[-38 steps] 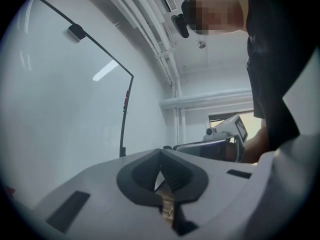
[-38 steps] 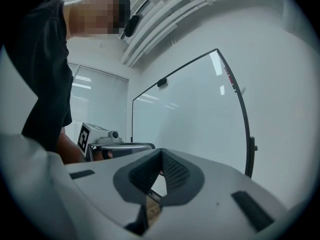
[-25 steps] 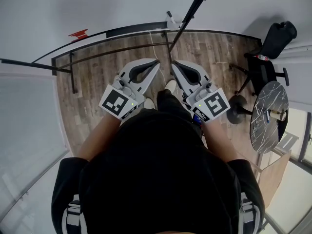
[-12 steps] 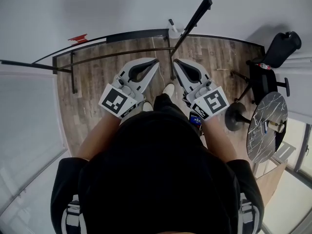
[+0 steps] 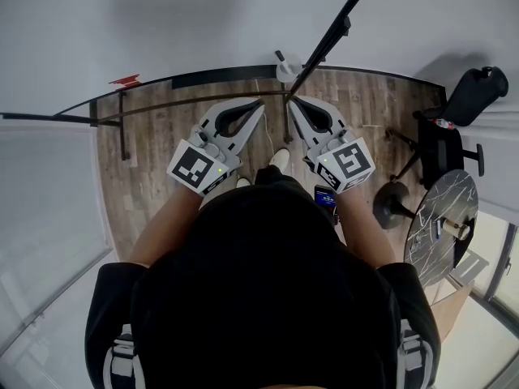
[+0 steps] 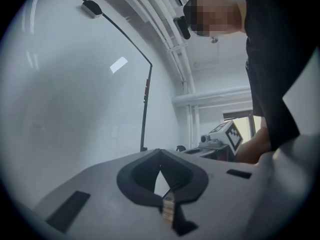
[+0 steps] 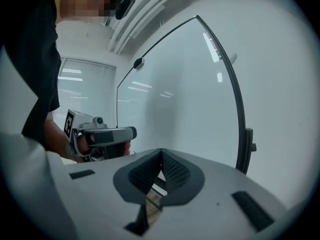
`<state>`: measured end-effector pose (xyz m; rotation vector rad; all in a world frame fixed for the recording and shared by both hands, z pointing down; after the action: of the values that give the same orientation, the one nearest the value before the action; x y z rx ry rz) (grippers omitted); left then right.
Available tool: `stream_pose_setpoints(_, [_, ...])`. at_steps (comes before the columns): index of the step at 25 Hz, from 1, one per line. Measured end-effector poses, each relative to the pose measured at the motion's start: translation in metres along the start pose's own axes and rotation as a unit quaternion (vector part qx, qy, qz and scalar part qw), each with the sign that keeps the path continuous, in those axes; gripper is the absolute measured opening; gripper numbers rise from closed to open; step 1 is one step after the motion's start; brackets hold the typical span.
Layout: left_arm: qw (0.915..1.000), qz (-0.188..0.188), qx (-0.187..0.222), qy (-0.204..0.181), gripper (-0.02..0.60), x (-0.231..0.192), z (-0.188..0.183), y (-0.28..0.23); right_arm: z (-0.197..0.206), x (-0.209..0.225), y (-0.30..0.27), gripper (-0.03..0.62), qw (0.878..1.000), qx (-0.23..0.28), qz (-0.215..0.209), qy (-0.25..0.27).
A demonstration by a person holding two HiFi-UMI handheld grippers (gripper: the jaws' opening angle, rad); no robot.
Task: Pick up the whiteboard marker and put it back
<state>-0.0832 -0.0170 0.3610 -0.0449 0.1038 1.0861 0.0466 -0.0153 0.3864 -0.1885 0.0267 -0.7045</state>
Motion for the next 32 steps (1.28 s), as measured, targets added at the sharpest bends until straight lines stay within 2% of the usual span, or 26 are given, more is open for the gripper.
stream_pose_setpoints(10, [0.9995, -0.028, -0.010, -0.010, 0.003, -0.034, 0.011, -0.056, 0.025, 0.077, -0.041, -0.005, 0.999, -0.050, -0.013, 0.007])
stream_pose_setpoints(17, [0.9983, -0.055, -0.018, -0.008, 0.003, -0.049, 0.016, -0.081, 0.056, 0.114, -0.075, -0.005, 0.995, -0.099, -0.017, 0.015])
stream_pose_setpoints(22, [0.9968, -0.073, -0.031, -0.007, 0.003, -0.052, 0.022, -0.090, 0.077, 0.129, -0.095, -0.003, 0.991, -0.130, -0.030, 0.022])
stream_pose_setpoints(26, [0.9959, -0.088, -0.018, -0.010, 0.003, -0.054, 0.023, -0.090, 0.088, 0.134, -0.106, -0.003, 0.988, -0.144, -0.040, 0.027])
stream_pose_setpoints(29, [0.9959, -0.090, 0.007, -0.010, 0.003, -0.052, 0.017, -0.092, 0.096, 0.138, -0.110, 0.000, 0.987, -0.155, -0.041, 0.027])
stream_pose_setpoints(32, [0.9952, -0.096, -0.018, -0.005, 0.003, -0.052, 0.022, -0.090, 0.103, 0.140, -0.114, 0.008, 0.985, -0.166, -0.041, 0.024])
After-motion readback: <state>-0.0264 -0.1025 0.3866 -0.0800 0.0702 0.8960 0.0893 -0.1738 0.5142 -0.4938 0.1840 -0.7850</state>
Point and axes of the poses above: the fingertips, and each gripper's own axes: y backward along the fingers, x to its right, z out of its underside, the point moved 5 cm from there along y, backward along the fingers, and after that the axes turned 2 degrees about y, right-handed, at the moved point
